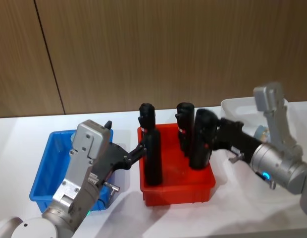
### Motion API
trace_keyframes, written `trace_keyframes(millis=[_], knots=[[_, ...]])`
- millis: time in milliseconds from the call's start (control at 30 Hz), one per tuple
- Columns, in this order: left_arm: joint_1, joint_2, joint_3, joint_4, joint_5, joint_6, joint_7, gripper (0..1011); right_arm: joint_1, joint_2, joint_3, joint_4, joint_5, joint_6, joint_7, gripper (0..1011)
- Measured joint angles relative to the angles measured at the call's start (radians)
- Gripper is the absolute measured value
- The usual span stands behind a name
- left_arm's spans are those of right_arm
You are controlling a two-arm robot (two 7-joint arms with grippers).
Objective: Pick the cotton swabs from the blue box and place them into the white box.
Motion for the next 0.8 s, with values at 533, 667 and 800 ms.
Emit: trace_keyframes(millis=[533,667,800], knots=[[0.000,0.000,0.000,0.000,0.000,0.000,0.000,1004,0.008,0.057,0.066,-0.098,0.014,-0.004,-0.085,347],[0.000,0.000,0.000,0.000,0.000,0.000,0.000,1004,0.008,0.073,0.082,-0.101,0.009,-0.006,-0.106,347],[0.000,0.000,0.000,0.000,0.000,0.000,0.000,1004,0.008,0.090,0.099,-0.095,-0.002,-0.009,-0.129,347]])
